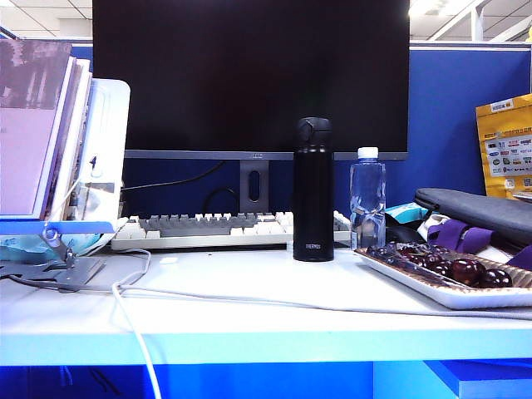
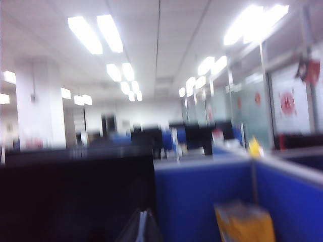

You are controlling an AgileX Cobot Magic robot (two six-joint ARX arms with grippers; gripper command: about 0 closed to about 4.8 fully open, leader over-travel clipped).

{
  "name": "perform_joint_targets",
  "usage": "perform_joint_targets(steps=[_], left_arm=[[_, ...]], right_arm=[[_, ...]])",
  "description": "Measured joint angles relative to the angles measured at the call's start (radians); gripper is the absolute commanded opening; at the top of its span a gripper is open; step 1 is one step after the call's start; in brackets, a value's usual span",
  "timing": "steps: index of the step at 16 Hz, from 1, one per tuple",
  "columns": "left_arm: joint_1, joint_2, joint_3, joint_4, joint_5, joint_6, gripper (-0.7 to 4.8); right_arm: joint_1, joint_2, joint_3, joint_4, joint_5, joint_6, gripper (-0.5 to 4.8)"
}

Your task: Pick up the mineral water bottle and place it vertically to the right of the black thermos cup.

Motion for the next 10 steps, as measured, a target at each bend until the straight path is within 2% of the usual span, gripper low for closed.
perform_joint_targets(steps=[3,4,5,7,10], left_arm=[[0.0,0.0,0.0,0.0,0.0,0.0,-0.04],[0.0,0.0,0.0,0.0,0.0,0.0,-0.04],[0.0,0.0,0.0,0.0,0.0,0.0,-0.04],[0.0,0.0,0.0,0.0,0.0,0.0,-0.04],[0.0,0.0,0.0,0.0,0.0,0.0,-0.04]], right_arm=[[0.0,-0.085,-0.041,-0.284,0.003,0.0,-0.01],[0.0,-0.093,-0.078,-0.298,-0.006,0.0,-0.01],[0.0,-0.105,-0.134,-0.286,-0.038,0.0,-0.01],[0.0,-0.133,-0.303,-0.151,-0.107,0.002,-0.01],[-0.002,-0.157,-0.547,0.085,-0.137,0.022,-0.01]])
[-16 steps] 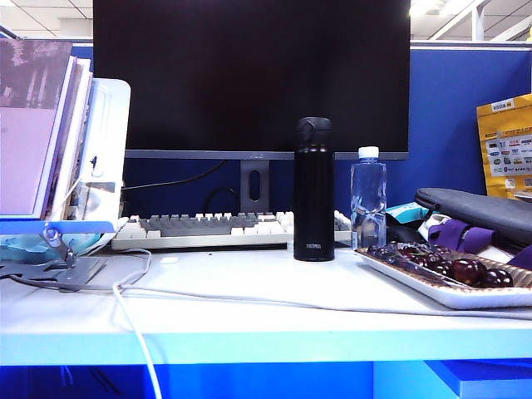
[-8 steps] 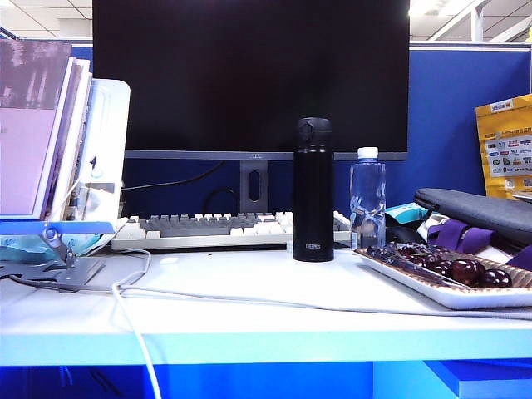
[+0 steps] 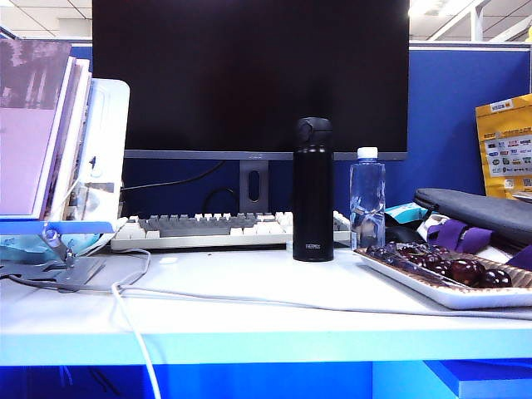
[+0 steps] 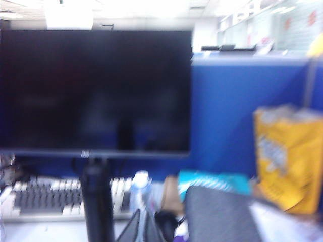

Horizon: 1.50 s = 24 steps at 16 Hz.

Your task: Pick up the mineral water bottle and place it vertically to the right of the black thermos cup.

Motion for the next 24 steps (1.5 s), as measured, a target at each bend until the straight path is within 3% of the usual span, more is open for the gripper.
perform_joint_targets(steps=[3,8,15,24], left_arm=[[0.0,0.0,0.0,0.0,0.0,0.0,-0.04],[0.0,0.0,0.0,0.0,0.0,0.0,-0.04],[0.0,0.0,0.0,0.0,0.0,0.0,-0.04],[0.0,0.0,0.0,0.0,0.0,0.0,-0.04]], right_arm=[[-0.063,-0.037,-0.296,0.151,-0.007,0.038,-0.01],[-0.1,-0.257,-0.633,0.267,-0.019,0.171,-0.01],[-0.101,-0.256,-0.782,0.224,0.028,0.127,-0.01],[-0.1,-0.256,-0.787,0.195,0.043,0.08,-0.01]])
